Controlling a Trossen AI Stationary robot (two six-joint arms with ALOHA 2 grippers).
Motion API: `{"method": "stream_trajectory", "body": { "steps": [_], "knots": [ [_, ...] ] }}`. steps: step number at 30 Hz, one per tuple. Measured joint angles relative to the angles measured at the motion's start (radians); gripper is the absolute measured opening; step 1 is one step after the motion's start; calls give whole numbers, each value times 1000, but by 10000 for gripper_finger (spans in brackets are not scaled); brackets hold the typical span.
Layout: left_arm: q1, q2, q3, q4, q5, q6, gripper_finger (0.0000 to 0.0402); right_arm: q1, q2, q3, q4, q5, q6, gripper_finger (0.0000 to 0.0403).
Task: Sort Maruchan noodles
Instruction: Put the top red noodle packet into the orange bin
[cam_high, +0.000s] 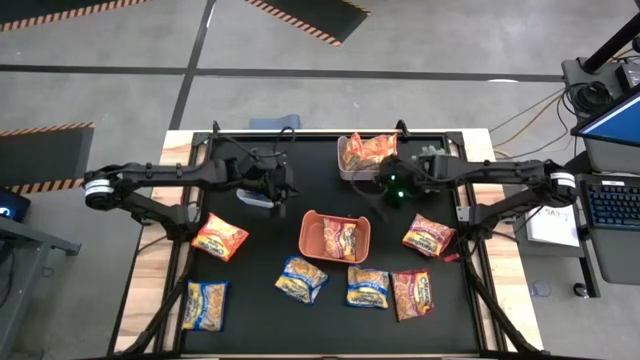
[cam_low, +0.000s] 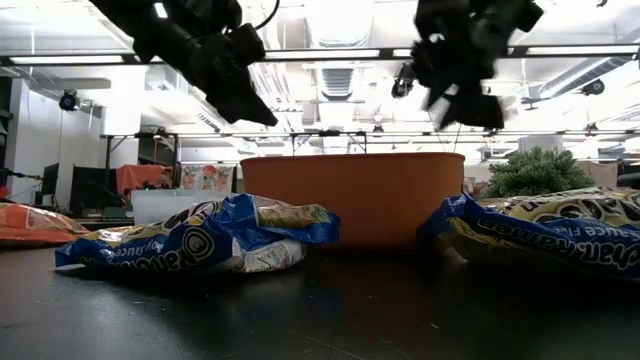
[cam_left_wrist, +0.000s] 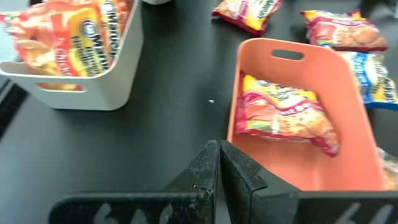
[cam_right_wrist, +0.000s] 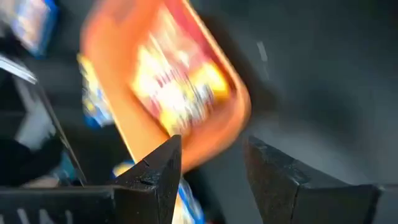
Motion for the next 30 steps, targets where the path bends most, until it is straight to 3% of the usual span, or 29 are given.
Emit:
{"method": "stream_trajectory", "body": {
  "steps": [8, 11, 22, 30],
  "knots": [
    [-93, 0, 0, 9, -1, -71, 0, 96, -6, -2, -467, 70, 150, 157],
    [-132, 0, 0, 9, -2, -92, 0, 158, -28, -2, -567, 91, 241, 157],
    [-214, 0, 0, 36, -7, -139, 0, 527, -202, -127, -523, 329, 776, 157],
    [-255, 1, 0, 134, -8, -174, 0, 747, -240, -204, -503, 408, 1143, 158]
  ]
}}
